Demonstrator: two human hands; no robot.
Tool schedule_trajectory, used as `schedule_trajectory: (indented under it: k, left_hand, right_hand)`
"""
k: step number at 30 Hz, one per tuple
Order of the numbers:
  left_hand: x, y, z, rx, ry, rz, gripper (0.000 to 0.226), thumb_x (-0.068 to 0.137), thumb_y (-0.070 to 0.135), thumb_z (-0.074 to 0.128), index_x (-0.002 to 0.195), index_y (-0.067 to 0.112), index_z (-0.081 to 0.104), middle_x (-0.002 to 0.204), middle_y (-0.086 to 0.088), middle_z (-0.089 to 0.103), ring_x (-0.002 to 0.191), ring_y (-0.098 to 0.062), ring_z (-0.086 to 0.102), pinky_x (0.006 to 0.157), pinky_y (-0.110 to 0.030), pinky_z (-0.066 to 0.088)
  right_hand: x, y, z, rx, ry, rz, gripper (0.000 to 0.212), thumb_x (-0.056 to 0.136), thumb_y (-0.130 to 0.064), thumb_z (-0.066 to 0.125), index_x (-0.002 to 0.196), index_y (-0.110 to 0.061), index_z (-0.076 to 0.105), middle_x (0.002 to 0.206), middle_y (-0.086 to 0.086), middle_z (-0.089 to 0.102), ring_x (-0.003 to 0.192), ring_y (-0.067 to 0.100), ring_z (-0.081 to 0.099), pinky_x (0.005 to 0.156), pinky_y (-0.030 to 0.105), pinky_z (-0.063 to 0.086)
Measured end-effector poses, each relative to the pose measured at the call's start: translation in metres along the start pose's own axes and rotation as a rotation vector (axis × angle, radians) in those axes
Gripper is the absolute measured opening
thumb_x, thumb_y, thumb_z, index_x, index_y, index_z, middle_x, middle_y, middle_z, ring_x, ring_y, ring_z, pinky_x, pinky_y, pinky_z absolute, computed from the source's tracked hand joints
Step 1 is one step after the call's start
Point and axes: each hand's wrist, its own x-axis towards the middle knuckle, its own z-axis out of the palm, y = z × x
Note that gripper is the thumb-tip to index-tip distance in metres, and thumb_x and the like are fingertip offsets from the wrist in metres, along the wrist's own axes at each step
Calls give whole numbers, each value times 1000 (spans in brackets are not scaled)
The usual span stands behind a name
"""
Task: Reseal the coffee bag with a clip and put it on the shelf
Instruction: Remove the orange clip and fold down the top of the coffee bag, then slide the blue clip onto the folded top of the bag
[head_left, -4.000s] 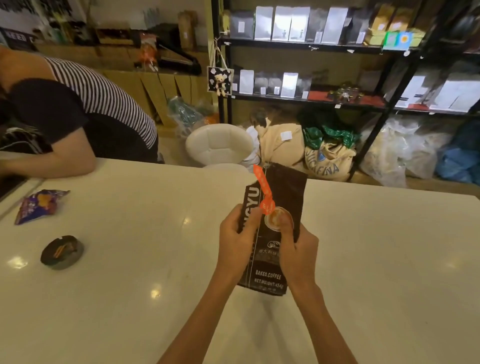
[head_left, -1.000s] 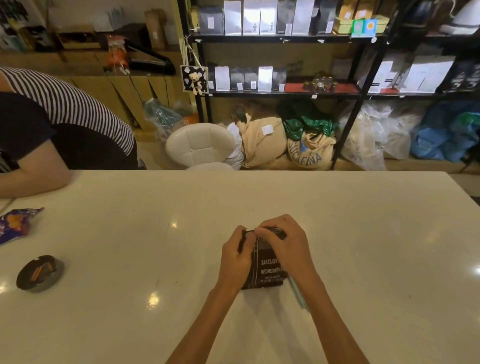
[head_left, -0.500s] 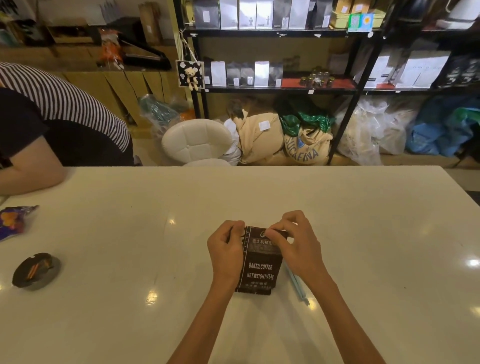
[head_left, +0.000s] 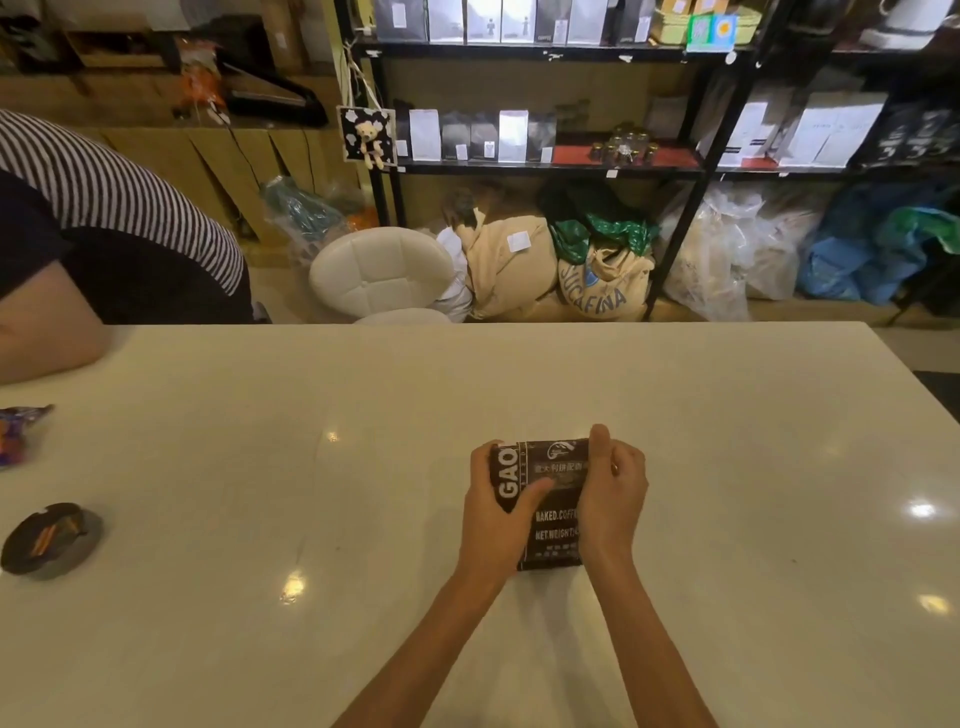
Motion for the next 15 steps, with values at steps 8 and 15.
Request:
schedule_trajectory:
  k: [8,15]
  left_hand:
    - [20,-13,-54,135,144,87,43,98,14,61,115,50,43,96,18,70,82,1,71,61,-18,59]
    - [29,-34,-83,429,-19,214,55,98,-10,46,84,43,53,99,0,57,88,-3,58,70,-22,54]
  right_hand:
    - [24,37,-56,-573,-271,-84,15,100,-23,57,109,-19,67,112,8,68,95,23,66,81,35,54]
    - [0,72,-79,-903,-399,-299,23,91,-18,70,114,-20,66,108,2,65,99,25,59,77,30,46]
